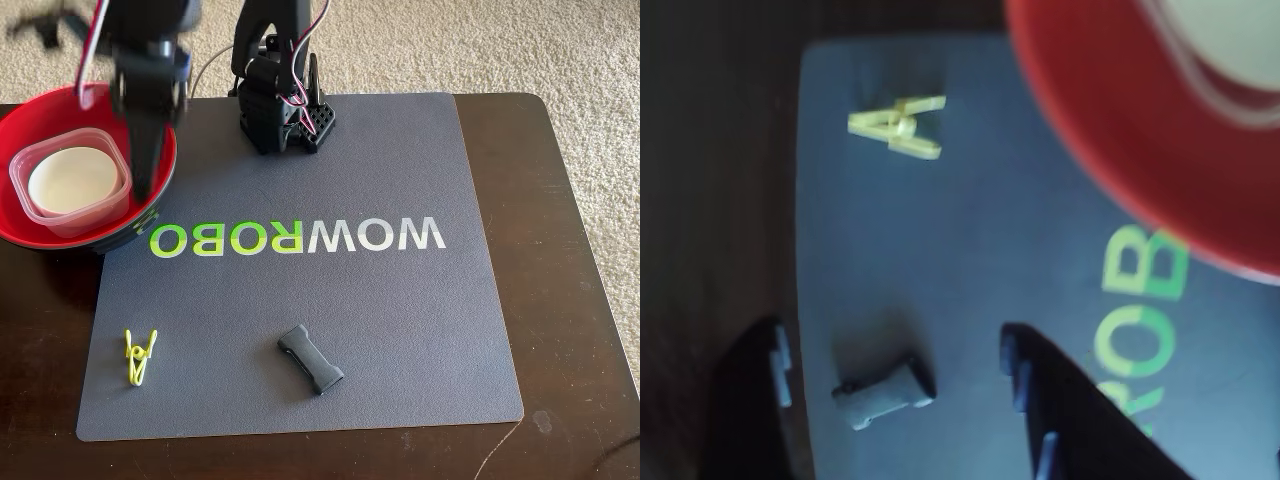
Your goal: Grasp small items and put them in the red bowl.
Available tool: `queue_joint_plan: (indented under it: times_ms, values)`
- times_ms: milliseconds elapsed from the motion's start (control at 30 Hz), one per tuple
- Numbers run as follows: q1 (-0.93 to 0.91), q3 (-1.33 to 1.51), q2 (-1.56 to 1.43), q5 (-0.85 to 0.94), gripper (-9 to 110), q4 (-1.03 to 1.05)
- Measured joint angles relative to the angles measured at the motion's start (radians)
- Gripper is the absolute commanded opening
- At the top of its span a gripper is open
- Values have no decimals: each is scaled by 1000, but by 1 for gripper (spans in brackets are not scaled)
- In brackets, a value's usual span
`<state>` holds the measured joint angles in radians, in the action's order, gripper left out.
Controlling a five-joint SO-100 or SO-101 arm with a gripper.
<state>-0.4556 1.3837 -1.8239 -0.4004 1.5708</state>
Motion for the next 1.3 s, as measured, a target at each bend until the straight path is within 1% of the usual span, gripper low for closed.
queue_joint_plan:
  times_ms: [67,133,233,300,400,500,667,800,967,1233,1300]
  values:
    - [66,-164,232,-15,28,52]
    - [137,-354,491,-98,28,106]
    - [209,-595,825,-307,28,129]
    - [222,-729,977,-474,29,129]
    - [219,-867,1103,-724,30,130]
    - [244,-910,1126,-948,33,130]
    - [347,-960,1126,-1206,36,132]
    - [437,-1069,1198,-1308,36,132]
    - [509,-1097,1256,-1356,35,132]
    - [520,-1097,1308,-1373,34,132]
    - [518,-1097,1308,-1373,30,132]
